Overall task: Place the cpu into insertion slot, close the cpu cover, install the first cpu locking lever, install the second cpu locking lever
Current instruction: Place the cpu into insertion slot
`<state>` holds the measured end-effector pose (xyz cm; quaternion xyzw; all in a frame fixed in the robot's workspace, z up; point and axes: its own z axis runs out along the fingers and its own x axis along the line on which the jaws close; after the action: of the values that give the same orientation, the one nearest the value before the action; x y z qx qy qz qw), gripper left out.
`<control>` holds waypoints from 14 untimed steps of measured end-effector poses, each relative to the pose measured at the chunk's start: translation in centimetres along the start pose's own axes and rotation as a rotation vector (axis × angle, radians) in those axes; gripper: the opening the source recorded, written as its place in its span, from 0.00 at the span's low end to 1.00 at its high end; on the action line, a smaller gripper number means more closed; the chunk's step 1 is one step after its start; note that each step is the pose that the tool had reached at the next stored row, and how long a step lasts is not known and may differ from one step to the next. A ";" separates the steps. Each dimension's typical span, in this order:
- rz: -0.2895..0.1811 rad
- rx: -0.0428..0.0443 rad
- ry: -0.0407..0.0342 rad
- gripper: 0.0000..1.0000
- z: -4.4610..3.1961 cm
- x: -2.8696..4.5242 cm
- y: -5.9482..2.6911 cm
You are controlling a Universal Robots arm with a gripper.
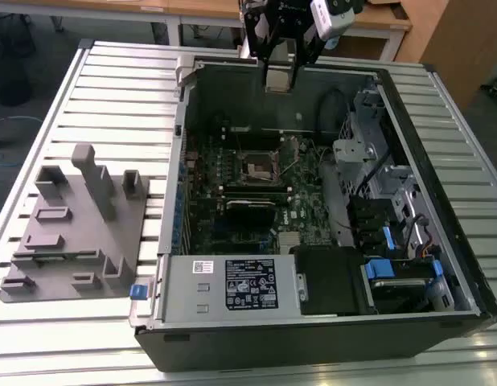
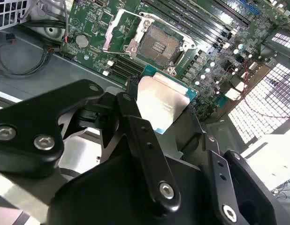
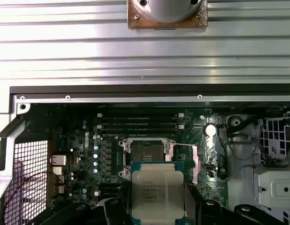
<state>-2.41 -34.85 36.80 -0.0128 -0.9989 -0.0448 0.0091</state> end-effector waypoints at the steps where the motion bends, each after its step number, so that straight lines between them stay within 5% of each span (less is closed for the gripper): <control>1: 0.000 0.0000 0.0000 0.54 0.00 0.00 0.00; 14: 0.000 0.0000 0.0000 0.54 0.18 0.00 -0.02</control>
<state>-2.41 -34.84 36.62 -0.0128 -0.9989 -0.0448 0.0091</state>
